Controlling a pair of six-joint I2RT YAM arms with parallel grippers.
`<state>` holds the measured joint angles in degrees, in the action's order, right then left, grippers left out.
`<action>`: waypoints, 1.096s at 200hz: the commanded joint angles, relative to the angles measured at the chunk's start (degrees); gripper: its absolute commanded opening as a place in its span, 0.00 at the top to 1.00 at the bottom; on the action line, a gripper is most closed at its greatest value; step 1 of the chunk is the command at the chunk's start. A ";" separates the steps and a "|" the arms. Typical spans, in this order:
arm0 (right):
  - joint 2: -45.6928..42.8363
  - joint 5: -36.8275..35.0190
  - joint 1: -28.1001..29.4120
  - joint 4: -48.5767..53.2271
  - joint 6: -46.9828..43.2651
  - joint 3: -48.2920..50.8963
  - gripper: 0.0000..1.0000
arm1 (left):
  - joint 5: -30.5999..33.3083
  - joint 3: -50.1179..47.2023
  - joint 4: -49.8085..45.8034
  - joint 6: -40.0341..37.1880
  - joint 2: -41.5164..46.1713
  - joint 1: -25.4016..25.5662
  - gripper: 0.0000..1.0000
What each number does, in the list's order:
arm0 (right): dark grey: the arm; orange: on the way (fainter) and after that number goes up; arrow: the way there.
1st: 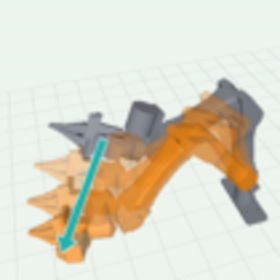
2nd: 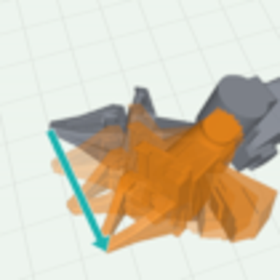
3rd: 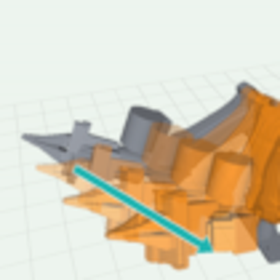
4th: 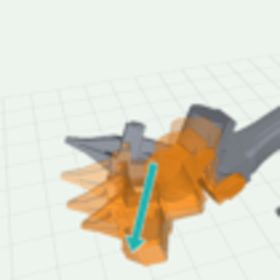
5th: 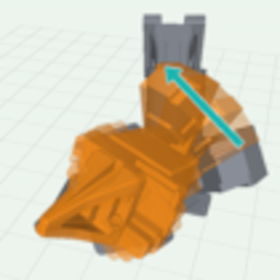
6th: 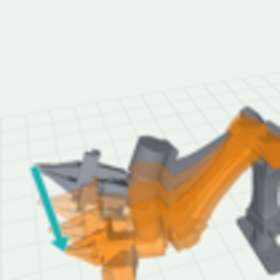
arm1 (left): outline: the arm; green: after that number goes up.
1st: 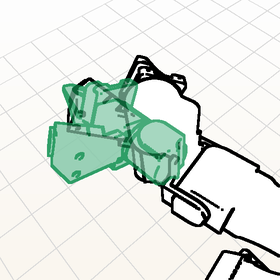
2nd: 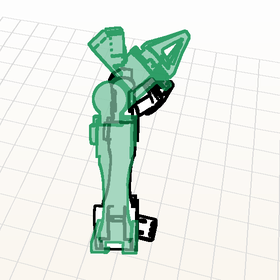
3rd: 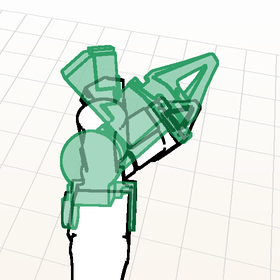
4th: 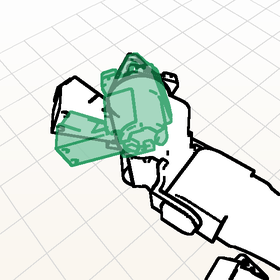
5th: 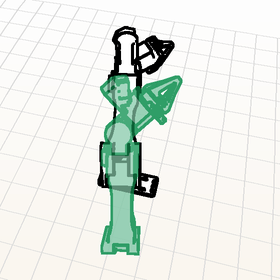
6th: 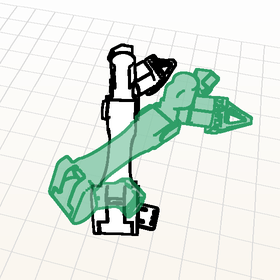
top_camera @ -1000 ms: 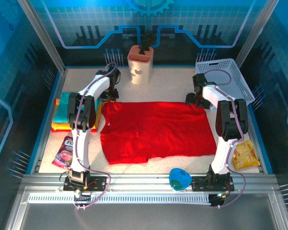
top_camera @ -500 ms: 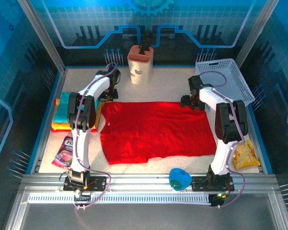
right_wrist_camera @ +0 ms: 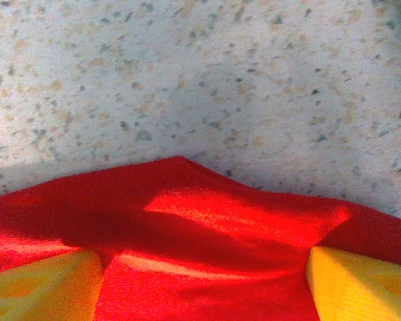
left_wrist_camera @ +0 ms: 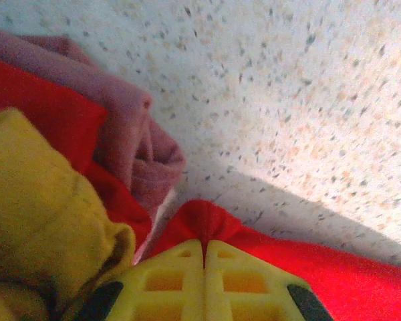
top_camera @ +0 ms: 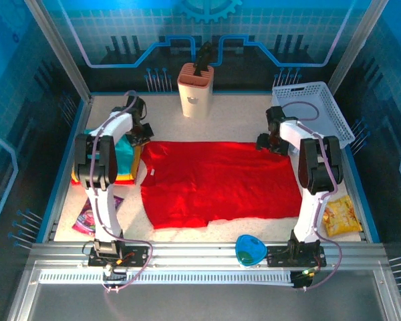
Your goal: Fold and stack the t-shirts
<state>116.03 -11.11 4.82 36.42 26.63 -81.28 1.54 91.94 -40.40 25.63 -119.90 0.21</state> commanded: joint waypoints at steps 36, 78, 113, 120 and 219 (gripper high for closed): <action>-0.78 -1.45 -2.48 1.28 2.11 0.51 0.20 | -2.51 -1.06 3.39 2.41 1.53 -1.37 1.00; -3.02 -2.04 -2.80 0.62 2.05 1.39 0.20 | -0.76 -0.13 2.55 3.31 1.84 -1.40 0.92; -5.37 -3.12 -2.93 0.23 1.20 1.61 0.20 | 3.04 2.30 -0.14 2.00 3.54 -0.22 0.66; -5.94 -3.12 -2.88 -0.02 0.85 1.77 0.20 | 3.63 2.76 -0.65 1.73 3.94 0.18 0.64; -2.57 0.62 -2.00 -0.74 -0.67 0.30 0.33 | 5.05 -4.97 -0.23 3.53 11.64 12.45 0.58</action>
<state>110.10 -12.75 2.83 35.14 25.78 -79.72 6.09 90.43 -40.10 28.23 -110.19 9.58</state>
